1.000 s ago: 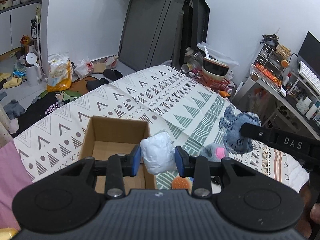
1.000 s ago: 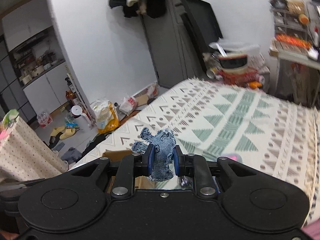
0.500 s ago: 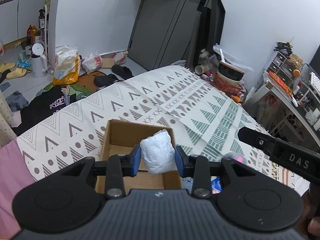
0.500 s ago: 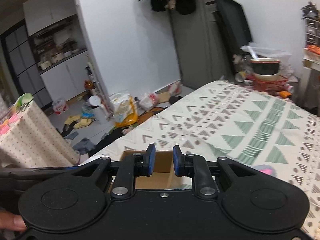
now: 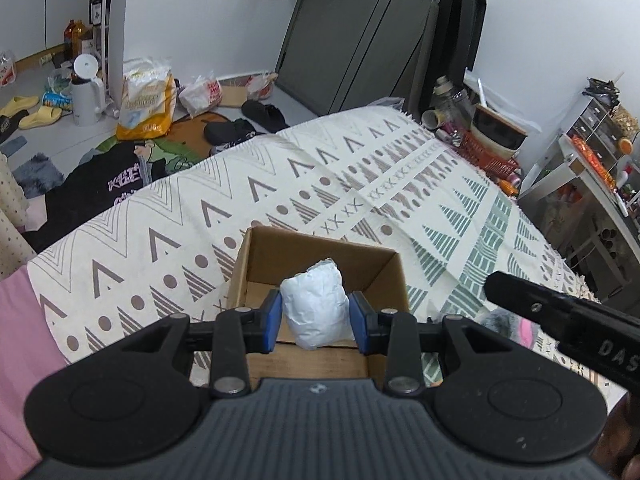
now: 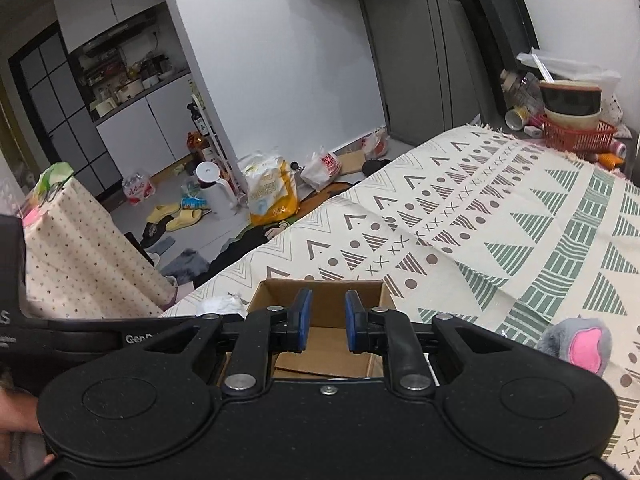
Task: Organize soft objects
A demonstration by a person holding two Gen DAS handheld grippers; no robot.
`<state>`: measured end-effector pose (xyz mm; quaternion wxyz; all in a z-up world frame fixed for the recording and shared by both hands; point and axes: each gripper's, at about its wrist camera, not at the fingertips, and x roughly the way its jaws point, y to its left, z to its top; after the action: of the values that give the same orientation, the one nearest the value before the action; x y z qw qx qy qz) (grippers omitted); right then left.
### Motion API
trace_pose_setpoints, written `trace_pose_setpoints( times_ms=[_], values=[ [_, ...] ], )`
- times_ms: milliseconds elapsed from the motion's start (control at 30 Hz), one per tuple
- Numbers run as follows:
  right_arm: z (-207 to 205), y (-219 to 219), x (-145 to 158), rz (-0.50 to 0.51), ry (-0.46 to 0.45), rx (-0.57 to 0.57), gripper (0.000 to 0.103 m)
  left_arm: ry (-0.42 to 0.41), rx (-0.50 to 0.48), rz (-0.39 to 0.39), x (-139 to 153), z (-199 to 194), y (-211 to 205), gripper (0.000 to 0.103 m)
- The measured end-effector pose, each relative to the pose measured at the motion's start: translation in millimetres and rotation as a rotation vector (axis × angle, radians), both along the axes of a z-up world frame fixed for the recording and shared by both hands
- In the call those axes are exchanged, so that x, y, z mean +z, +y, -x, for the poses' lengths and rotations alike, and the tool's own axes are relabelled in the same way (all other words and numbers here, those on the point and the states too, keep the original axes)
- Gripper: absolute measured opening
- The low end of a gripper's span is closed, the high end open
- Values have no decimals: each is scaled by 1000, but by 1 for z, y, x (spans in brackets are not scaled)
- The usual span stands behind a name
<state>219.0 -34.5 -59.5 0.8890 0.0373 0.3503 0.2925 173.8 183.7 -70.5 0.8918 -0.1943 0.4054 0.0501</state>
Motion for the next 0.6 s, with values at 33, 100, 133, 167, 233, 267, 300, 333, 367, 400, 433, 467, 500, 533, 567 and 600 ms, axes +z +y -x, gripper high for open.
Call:
trace_pose_setpoints(
  times_ms=[33, 100, 133, 167, 233, 267, 300, 333, 367, 400, 433, 467, 500, 533, 567, 600],
  values=[
    [-2, -1, -2, -1, 8, 1, 19, 5, 0, 2, -2, -2, 1, 35],
    [-5, -3, -6, 7, 31, -3, 22, 13, 2, 6, -6, -7, 2, 35],
    [-7, -3, -8, 12, 41, -6, 33, 14, 6, 5, -8, -9, 2, 35],
    [-8, -4, -9, 19, 54, -12, 43, 16, 12, 0, -9, -10, 3, 39],
    [-8, -11, -11, 20, 57, -51, 74, 37, 21, -1, -13, -15, 4, 41],
    [-7, -15, -12, 14, 45, -72, 75, 41, 21, 12, -15, -16, 5, 43],
    [-7, -18, -13, 16, 46, -88, 75, 40, 21, 28, -17, -16, 6, 44],
    [-9, -21, -15, 28, 67, -101, 75, 40, 23, 36, -18, -16, 7, 46],
    [-12, -25, -19, 34, 98, -115, 74, 41, 27, 36, -18, -16, 7, 47],
    [-16, -30, -25, 24, 138, -136, 74, 40, 29, 32, -18, -16, 7, 47],
    [-18, -34, -30, 15, 176, -155, 69, 40, 31, 28, -18, -16, 7, 48],
    [-21, -38, -36, 8, 218, -166, 66, 41, 31, 28, -19, -16, 7, 48],
    [-24, -40, -41, 6, 253, -172, 56, 41, 31, 31, -19, -16, 7, 48],
    [-26, -41, -46, 1, 285, -176, 48, 41, 30, 35, -19, -15, 7, 48],
    [-28, -44, -52, -9, 317, -179, 45, 41, 31, 36, -19, -15, 8, 48],
    [-30, -46, -57, -16, 343, -183, 39, 42, 32, 37, -19, -14, 8, 48]
  ],
)
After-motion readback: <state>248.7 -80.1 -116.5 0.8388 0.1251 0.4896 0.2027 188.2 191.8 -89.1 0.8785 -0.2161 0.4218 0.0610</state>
